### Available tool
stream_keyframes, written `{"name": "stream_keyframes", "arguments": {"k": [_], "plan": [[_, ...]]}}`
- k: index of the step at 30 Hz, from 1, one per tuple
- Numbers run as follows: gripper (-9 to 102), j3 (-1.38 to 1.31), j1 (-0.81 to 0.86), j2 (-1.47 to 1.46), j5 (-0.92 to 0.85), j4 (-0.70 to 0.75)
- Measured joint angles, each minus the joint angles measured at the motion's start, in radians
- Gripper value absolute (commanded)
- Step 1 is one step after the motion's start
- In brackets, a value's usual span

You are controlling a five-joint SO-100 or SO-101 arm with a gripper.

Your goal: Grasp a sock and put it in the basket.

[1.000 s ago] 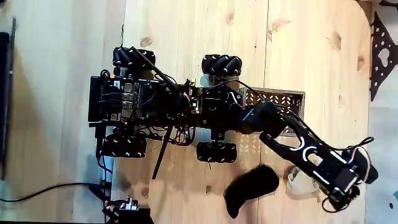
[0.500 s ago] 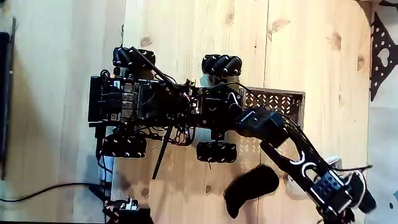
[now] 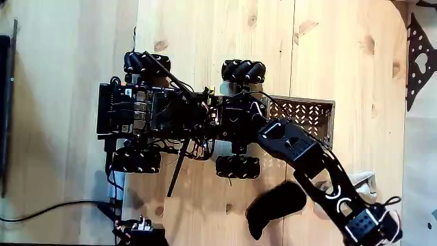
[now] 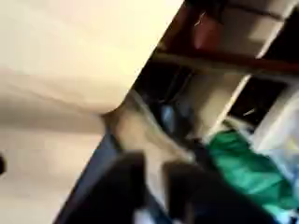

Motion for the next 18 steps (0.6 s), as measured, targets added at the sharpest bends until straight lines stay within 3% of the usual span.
{"name": "stream_keyframes", "arguments": {"k": [2, 6, 7, 18], "plan": [[9, 0.000, 0.023, -0.020, 0.000, 0.000], [41, 0.000, 0.055, -0.060, -0.025, 0.034], [44, 0.000, 0.061, -0.075, -0.025, 0.043], [58, 0.311, 0.095, 0.005, -0.120, 0.038]]}}
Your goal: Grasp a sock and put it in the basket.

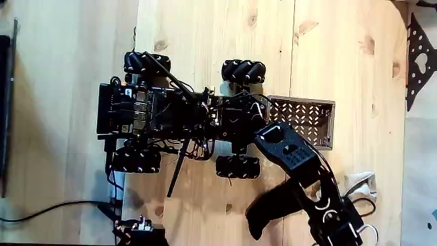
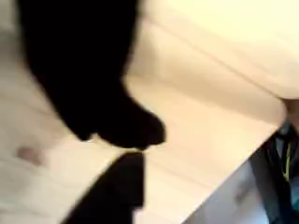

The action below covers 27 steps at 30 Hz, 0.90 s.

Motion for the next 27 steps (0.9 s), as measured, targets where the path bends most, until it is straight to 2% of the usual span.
{"name": "stream_keyframes", "arguments": {"k": [7, 10, 27], "plan": [[59, 0.190, -0.008, 0.133, -0.077, -0.028], [64, 0.233, -0.006, 0.135, -0.137, -0.066], [68, 0.241, 0.063, -0.118, -0.337, -0.202]]}}
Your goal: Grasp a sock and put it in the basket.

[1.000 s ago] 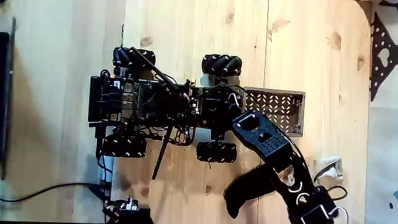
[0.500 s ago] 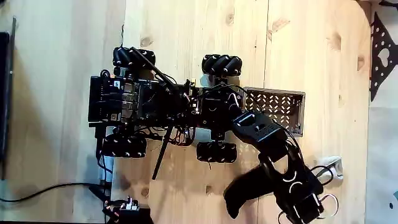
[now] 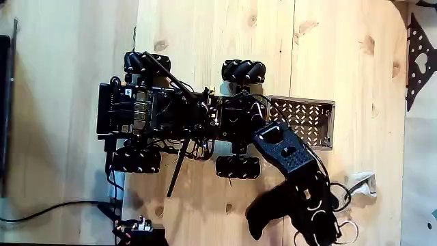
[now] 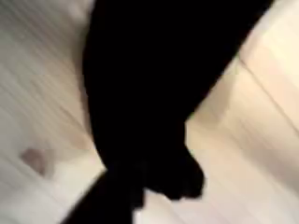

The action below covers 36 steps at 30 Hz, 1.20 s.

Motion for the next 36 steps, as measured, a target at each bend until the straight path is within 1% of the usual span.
{"name": "stream_keyframes", "arguments": {"k": [9, 13, 21, 25, 28, 31, 36], "plan": [[68, -0.008, 0.044, -0.175, -0.100, -0.150], [68, -0.011, 0.044, -0.235, -0.103, -0.221], [70, -0.011, 0.026, -0.313, -0.103, -0.276], [70, -0.012, 0.018, -0.353, -0.103, -0.328], [72, -0.012, 0.017, -0.380, -0.103, -0.383], [72, -0.037, 0.017, -0.413, -0.103, -0.437], [72, -0.126, 0.020, -0.497, -0.106, -0.483]]}}
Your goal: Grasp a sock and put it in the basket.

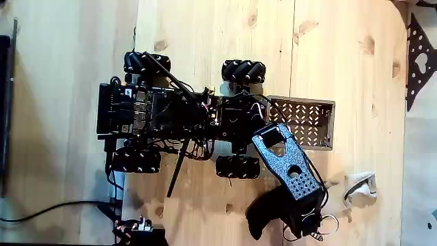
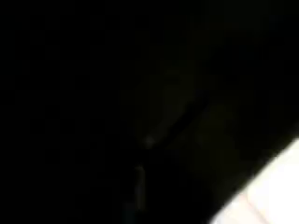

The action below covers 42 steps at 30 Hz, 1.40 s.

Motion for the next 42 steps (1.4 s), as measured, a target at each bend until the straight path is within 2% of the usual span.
{"name": "stream_keyframes", "arguments": {"k": [5, 12, 15, 29, 35, 42], "plan": [[71, -0.049, 0.009, -0.038, 0.011, 0.018], [67, -0.057, 0.017, 0.009, 0.141, 0.330], [68, -0.057, 0.023, 0.057, 0.178, 0.413], [68, -0.057, 0.052, 0.074, 0.242, 0.460], [68, -0.057, 0.117, 0.074, 0.238, 0.545], [75, -0.057, 0.130, 0.020, 0.273, 0.563]]}}
